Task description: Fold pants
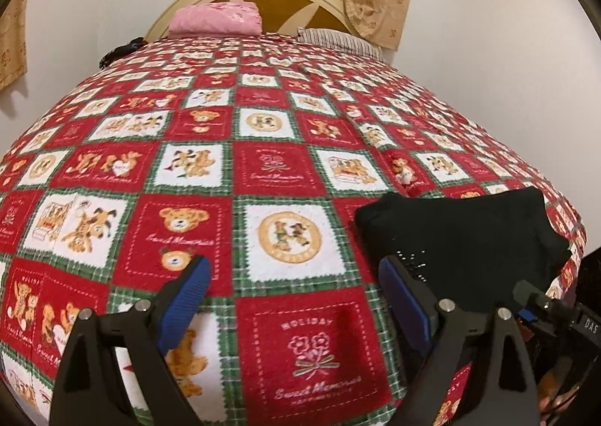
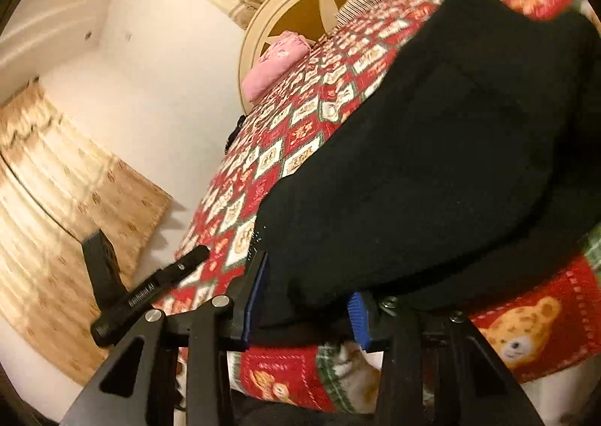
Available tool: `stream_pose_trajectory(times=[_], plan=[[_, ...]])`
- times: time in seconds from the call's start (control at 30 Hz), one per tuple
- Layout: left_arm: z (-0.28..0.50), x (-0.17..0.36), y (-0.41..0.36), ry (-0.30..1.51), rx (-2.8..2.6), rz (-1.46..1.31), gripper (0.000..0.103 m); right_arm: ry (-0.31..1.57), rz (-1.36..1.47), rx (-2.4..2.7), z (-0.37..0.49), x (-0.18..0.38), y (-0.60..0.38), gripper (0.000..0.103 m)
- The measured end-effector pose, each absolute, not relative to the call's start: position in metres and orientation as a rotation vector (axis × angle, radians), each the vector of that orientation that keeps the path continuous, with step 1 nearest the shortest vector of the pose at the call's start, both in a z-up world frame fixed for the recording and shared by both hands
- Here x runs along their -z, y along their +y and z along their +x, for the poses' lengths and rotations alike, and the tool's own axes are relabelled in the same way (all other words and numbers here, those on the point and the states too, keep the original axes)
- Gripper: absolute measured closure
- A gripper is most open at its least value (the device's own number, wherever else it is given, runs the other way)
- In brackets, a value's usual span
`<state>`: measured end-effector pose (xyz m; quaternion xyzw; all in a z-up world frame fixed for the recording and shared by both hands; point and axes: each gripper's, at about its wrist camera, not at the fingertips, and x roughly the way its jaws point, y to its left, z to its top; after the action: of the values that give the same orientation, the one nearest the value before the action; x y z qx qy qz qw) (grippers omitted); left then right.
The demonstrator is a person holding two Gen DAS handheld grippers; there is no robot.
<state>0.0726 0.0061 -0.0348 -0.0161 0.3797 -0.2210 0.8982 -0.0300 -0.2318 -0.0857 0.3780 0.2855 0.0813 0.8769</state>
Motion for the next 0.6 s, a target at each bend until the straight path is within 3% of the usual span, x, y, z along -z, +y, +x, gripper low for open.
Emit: stream_pose_trajectory(times=[0.1,0.17,0.2,0.6], plan=[[0.073,0.032,0.0,0.788,0.478,-0.042,0.01,0.652,0.682,-0.239,-0.012,0.088,-0.201,0.062],[0.072,0.03,-0.003,0.788,0.488,-0.041,0.01,0.665,0.602,-0.231,-0.012,0.084,-0.193,0.097],[0.071,0.028,-0.004,0.782,0.495,-0.034,0.01,0.678,0.574,-0.226,-0.012,0.084,-0.191,0.1],[0.098,0.022,-0.076,0.79,0.576,0.193,0.01,0.761,0.411,-0.206,-0.029,0.091,-0.184,0.101]])
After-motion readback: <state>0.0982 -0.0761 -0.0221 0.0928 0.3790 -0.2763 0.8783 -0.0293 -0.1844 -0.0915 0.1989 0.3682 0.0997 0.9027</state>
